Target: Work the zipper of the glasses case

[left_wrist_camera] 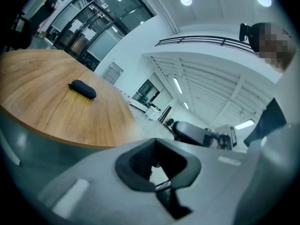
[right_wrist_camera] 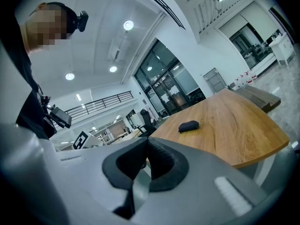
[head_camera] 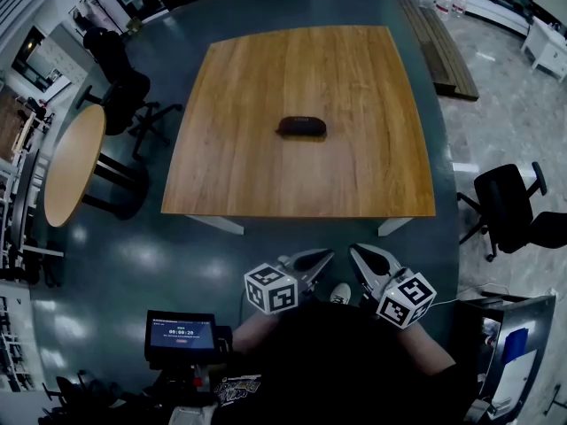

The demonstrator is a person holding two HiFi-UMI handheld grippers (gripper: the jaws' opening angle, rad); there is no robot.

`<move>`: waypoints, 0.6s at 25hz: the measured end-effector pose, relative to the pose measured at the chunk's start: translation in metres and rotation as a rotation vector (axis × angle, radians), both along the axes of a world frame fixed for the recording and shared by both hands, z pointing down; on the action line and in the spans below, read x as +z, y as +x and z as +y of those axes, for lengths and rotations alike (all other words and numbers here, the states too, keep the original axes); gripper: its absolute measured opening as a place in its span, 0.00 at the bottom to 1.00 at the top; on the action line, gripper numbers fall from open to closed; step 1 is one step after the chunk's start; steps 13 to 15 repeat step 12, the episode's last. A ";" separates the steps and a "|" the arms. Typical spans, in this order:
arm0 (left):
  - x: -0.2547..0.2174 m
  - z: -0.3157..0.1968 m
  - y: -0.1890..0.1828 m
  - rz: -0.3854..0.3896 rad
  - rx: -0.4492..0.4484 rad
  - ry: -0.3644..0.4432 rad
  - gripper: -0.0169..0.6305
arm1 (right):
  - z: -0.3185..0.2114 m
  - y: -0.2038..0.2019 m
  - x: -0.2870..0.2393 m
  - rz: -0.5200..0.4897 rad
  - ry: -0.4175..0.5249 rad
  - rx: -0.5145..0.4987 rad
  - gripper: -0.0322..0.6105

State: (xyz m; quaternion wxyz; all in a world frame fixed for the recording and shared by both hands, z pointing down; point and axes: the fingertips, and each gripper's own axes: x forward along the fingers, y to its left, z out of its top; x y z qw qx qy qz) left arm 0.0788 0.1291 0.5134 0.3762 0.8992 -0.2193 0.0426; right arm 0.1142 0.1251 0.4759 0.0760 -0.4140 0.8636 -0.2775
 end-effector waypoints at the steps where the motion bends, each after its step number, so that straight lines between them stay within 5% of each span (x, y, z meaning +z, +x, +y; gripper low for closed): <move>1: 0.000 0.000 0.000 0.000 0.000 -0.001 0.03 | 0.000 0.000 0.000 -0.001 -0.001 0.001 0.06; 15: 0.006 -0.005 -0.003 -0.001 -0.005 -0.011 0.03 | -0.005 -0.003 0.003 0.002 0.003 -0.002 0.06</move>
